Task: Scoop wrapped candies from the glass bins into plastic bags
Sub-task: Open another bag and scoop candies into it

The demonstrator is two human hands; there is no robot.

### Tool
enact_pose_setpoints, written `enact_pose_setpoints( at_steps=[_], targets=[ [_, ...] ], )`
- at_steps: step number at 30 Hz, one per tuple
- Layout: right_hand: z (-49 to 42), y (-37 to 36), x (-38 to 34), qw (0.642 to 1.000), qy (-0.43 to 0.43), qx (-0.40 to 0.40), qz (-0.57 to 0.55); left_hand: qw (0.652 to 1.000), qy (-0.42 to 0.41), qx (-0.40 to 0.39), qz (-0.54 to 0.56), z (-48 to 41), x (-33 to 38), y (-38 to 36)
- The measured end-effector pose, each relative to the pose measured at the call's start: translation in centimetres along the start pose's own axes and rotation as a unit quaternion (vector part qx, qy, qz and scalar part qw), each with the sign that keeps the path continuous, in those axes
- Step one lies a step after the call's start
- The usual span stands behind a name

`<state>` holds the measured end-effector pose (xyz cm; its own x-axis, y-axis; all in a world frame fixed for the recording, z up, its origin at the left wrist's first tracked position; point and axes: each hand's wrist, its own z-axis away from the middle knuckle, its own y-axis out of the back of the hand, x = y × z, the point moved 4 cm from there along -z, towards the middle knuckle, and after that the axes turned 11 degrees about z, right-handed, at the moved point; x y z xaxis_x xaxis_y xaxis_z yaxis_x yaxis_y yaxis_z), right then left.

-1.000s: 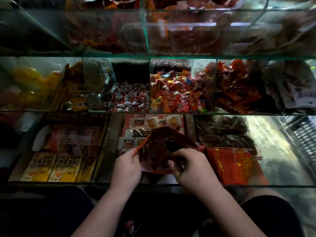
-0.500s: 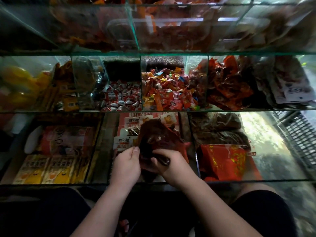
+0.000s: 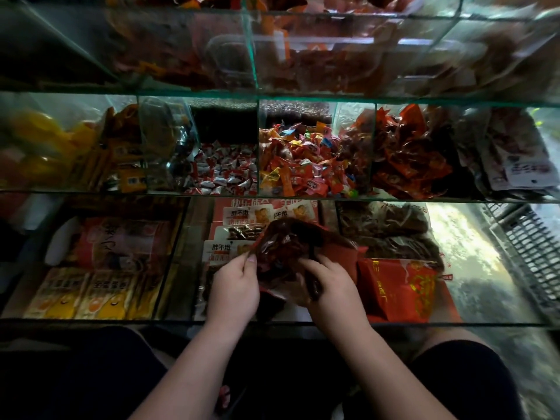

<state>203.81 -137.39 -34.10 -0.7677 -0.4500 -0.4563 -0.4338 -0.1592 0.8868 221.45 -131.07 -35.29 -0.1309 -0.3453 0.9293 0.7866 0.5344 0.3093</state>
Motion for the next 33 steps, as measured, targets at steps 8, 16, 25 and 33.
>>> enact_pose_setpoints(
  at_steps=[8, 16, 25, 33],
  targets=[
    [-2.1, -1.1, 0.6, 0.985, -0.119, 0.050, -0.115, 1.000, -0.005, -0.003, 0.020, -0.3, 0.0, -0.9],
    [-1.4, -2.0, 1.1, 0.931, -0.223, -0.003, -0.290, 1.000, -0.010, -0.016, 0.022, 0.0, 0.0, -1.0],
    [1.7, -1.3, 1.7, 0.823, -0.371, 0.017, -0.429, 0.999, -0.021, 0.009, -0.023, 1.3, 0.5, 0.7],
    [2.8, 2.8, 3.7, 0.829, -0.330, 0.080, -0.445, 0.995, -0.027, 0.060, -0.068, 1.5, 0.0, 3.0]
  ],
)
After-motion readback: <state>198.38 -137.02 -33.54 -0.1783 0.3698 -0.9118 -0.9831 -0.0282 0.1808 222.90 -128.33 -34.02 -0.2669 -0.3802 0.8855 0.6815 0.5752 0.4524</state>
